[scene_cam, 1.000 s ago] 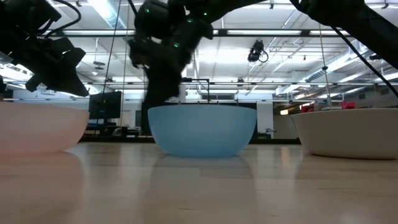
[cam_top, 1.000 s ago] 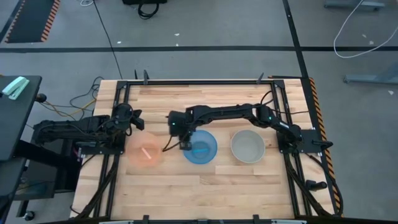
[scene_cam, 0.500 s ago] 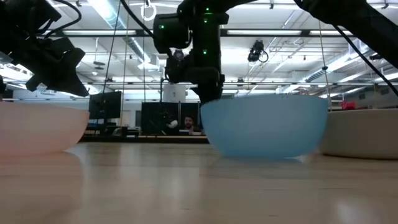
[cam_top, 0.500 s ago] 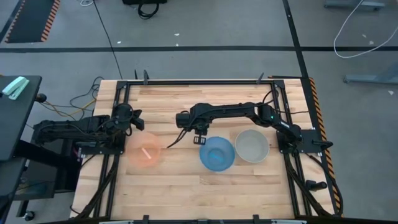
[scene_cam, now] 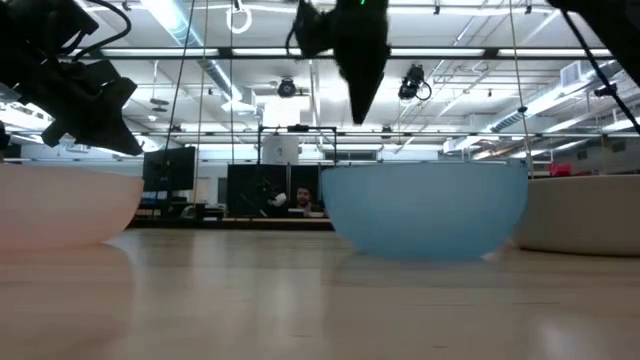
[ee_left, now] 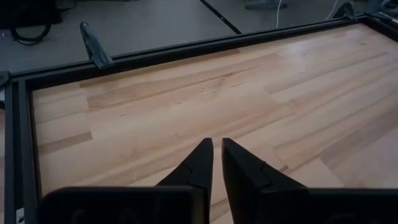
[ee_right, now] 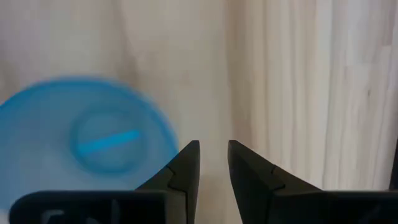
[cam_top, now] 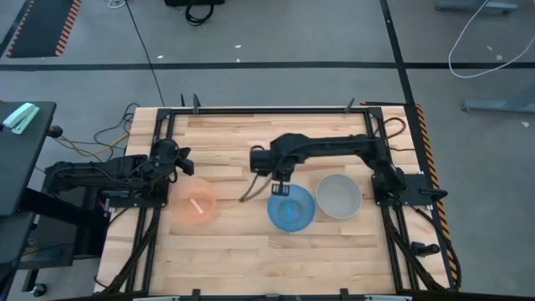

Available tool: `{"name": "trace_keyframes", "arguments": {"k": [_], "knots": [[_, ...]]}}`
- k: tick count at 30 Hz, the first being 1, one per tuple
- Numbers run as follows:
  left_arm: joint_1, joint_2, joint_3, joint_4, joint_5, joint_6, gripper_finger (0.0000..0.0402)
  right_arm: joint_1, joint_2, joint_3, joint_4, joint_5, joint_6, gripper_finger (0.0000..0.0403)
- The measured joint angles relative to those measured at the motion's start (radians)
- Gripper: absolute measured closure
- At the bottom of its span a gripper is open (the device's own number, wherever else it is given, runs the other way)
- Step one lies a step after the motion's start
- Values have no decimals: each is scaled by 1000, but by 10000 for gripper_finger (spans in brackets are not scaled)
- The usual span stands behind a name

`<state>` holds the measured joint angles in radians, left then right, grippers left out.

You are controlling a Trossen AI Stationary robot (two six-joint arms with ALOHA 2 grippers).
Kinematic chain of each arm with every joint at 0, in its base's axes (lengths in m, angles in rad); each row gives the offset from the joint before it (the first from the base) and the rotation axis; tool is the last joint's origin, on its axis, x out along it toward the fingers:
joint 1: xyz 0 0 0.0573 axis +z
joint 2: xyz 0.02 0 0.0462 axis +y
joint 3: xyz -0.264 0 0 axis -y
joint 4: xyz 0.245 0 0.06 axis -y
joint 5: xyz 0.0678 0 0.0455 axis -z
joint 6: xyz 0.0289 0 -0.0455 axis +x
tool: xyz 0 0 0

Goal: Nest bowls inside each other
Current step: Adjust the blue bowl

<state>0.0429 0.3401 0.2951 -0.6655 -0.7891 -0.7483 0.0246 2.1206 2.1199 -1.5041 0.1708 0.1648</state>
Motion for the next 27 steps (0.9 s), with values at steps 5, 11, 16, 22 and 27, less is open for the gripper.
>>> {"name": "trace_keyframes", "arguments": {"k": [5, 11, 16, 22, 27], "knots": [[0, 0, 0, 0, 0, 2, 354, 91, -106, -143, 20, -8, 74, 311], [0, 0, 0, 0, 0, 4, 358, 164, -256, -472, 166, -71, 182, 311], [0, 0, 0, 0, 0, 4, 354, 182, -361, -704, 332, -95, 209, 311], [0, 0, 0, 0, 0, 12, 347, 164, -411, -849, 520, -129, 191, 311], [0, 0, 0, 0, 1, 12, 350, 106, -387, -881, 611, -186, 137, 311]]}}
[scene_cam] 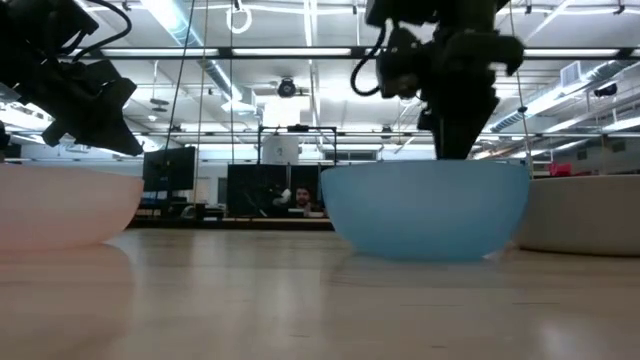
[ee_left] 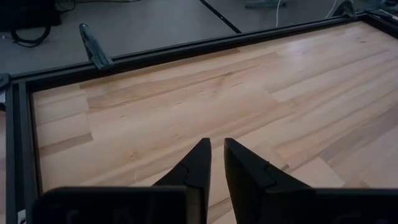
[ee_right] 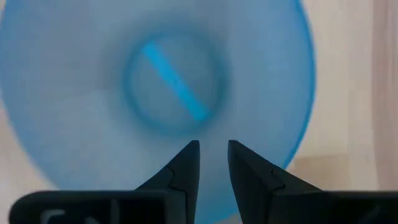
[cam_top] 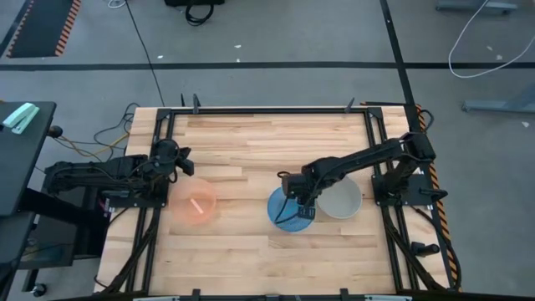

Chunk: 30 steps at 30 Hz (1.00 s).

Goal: Nest bowls inside each other
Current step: Adjust the blue bowl

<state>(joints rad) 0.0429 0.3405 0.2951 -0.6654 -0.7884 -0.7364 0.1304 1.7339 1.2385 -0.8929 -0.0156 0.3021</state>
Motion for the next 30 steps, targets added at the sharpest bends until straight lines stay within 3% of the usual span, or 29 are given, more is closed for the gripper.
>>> {"name": "trace_keyframes", "arguments": {"k": [17, 30], "knots": [[0, 0, 0, 0, 0, 0, 345, -242, 60, 5, 193, -120, -182, 312], [0, 0, 0, 1, -4, 0, 340, -300, 60, 66, 318, -167, -237, 312]]}}
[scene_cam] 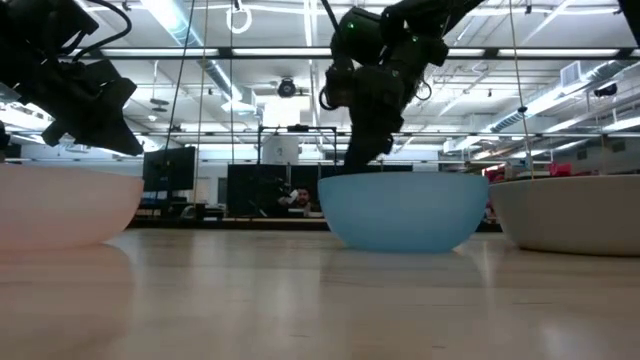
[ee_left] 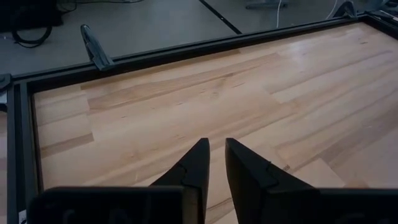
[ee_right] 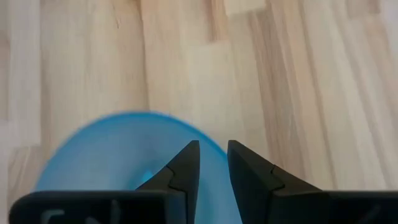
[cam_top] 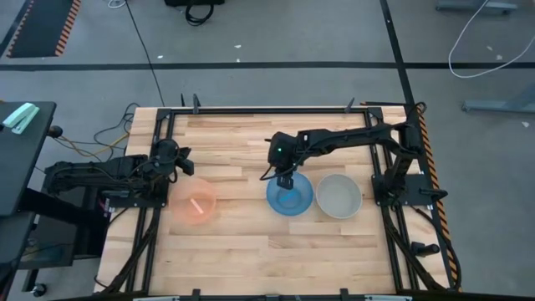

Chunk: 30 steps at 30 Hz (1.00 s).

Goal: Nest bowls inside each other
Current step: Adjust the blue bowl

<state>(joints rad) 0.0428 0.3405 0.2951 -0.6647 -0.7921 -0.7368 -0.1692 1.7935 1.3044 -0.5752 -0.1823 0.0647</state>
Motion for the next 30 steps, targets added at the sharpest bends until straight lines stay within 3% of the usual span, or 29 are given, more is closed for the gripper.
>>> {"name": "trace_keyframes", "arguments": {"k": [3, 10, 21, 30], "knots": [[0, 0, 0, 0, 0, 0, 338, 0, 0, 22, -34, 0, 4, 312], [0, 0, 0, -6, 0, 1, 344, 35, 0, 31, -339, 44, 77, 312], [0, 0, 0, 7, 0, 11, 335, 51, 7, -6, -86, -13, 61, 312], [0, 0, -1, 9, 0, 16, 344, 27, 122, 12, -53, -57, 39, 312]]}}
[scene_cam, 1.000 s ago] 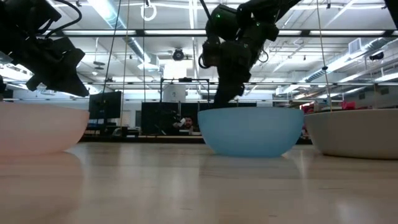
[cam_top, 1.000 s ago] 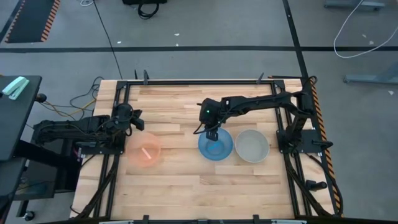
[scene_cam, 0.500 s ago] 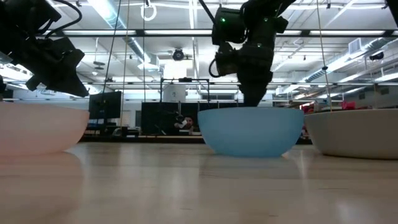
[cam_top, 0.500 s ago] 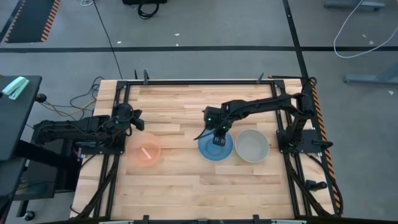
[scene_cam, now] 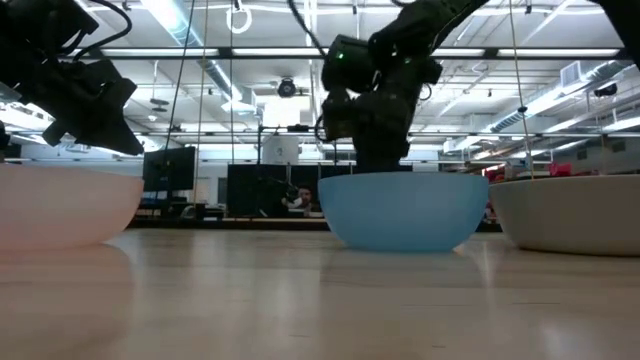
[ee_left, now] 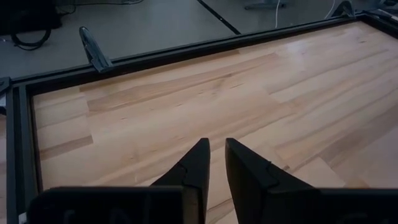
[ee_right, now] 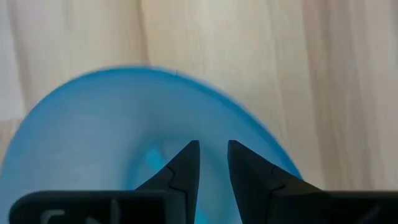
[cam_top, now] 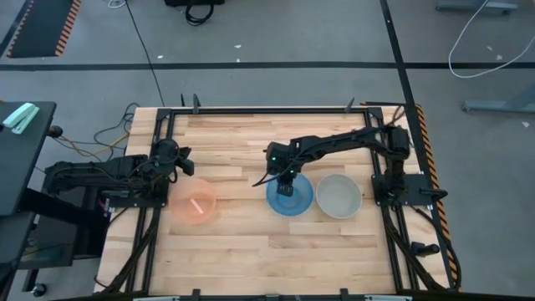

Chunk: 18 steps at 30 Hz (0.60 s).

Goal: Nest bowls inside each other
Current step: Adjust the blue bowl

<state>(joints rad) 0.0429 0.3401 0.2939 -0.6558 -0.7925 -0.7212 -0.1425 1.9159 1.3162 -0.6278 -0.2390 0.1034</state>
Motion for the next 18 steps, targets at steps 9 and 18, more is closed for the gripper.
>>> {"name": "trace_keyframes", "arguments": {"k": [9, 18], "knots": [[0, 0, 0, 0, 0, 1, 334, 7, 167, 185, -17, -37, -72, 312], [0, 0, 0, -14, 0, 2, 341, 28, 190, 331, -142, -28, -128, 312]]}}
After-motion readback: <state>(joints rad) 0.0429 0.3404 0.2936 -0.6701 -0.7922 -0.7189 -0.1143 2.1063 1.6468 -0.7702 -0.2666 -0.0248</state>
